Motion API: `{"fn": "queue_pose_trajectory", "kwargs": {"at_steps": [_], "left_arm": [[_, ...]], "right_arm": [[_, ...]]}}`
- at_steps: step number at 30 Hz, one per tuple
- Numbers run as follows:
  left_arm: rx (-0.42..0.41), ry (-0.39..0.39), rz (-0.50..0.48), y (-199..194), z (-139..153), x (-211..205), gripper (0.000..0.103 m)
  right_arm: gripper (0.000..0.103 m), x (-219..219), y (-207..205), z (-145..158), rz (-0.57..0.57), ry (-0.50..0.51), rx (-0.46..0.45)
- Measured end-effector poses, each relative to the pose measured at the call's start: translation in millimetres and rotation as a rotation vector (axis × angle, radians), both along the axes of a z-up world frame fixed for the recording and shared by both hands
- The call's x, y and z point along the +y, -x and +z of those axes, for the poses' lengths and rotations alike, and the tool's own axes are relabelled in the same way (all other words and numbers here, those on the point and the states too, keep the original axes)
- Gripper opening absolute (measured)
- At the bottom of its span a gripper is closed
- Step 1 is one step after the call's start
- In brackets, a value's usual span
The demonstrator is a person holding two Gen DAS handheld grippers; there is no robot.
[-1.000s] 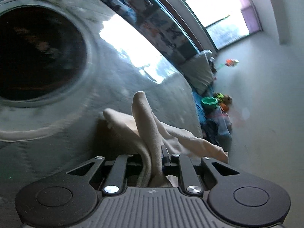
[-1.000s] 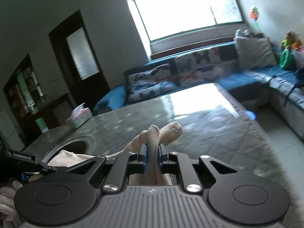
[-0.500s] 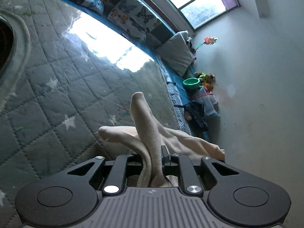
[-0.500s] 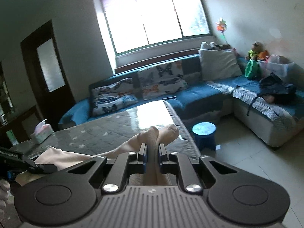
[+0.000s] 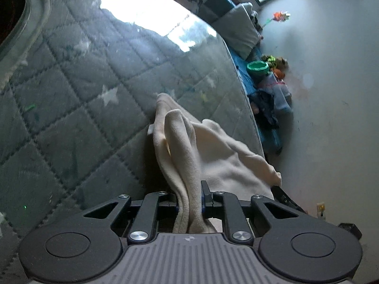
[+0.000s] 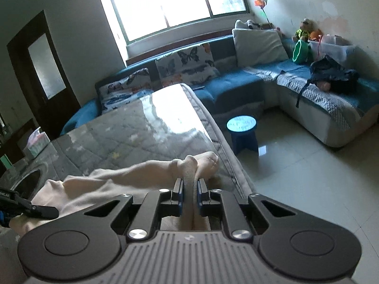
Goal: Fold clothes
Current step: 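Carry the lifted shirt bundle across the table with both tools, then lower the bundle onto the mattress and open both tools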
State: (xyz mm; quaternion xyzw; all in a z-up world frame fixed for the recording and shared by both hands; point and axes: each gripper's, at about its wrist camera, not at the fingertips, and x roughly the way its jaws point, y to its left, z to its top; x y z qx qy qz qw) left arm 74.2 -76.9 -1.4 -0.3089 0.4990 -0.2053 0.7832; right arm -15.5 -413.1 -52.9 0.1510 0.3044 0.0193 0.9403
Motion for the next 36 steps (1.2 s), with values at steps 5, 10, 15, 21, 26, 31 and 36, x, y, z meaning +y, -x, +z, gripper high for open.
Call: {"fn": "queue_pose_trajectory", "kwargs": {"at_steps": [5,10,15,21,26,31,36], "left_arm": [[-0.023,-0.019,-0.025,-0.4,3.9,1.5,0.021],[-0.052,-0.053,-0.036,0.1,11.2,-0.3,0.030],[-0.071,-0.073,-0.003,-4.9,13.0,3.6,0.046],[-0.092,-0.099,0.039,-10.8,15.1,8.3,0.044],[-0.103,-0.131,0.051,-16.4,14.9,4.5,0.044],[-0.113,-0.146,0.052,-20.5,14.5,1.6,0.044],[-0.134,-0.170,0.066,-21.3,16.3,-1.3,0.045]], "right_arm": [[0.013,-1.1,8.5,-9.6,-0.004,-0.010,0.025],[0.019,-8.7,12.0,-6.0,-0.022,-0.009,0.016],[0.020,-11.1,12.7,12.0,-0.026,0.046,-0.032],[0.020,3.9,-0.4,16.4,0.032,0.052,-0.054],[0.020,26.6,-17.7,10.6,0.107,0.074,-0.042],[0.020,43.1,-35.3,-0.4,0.146,0.140,-0.008],[0.021,47.6,-42.1,-3.8,0.150,0.158,0.001]]}}
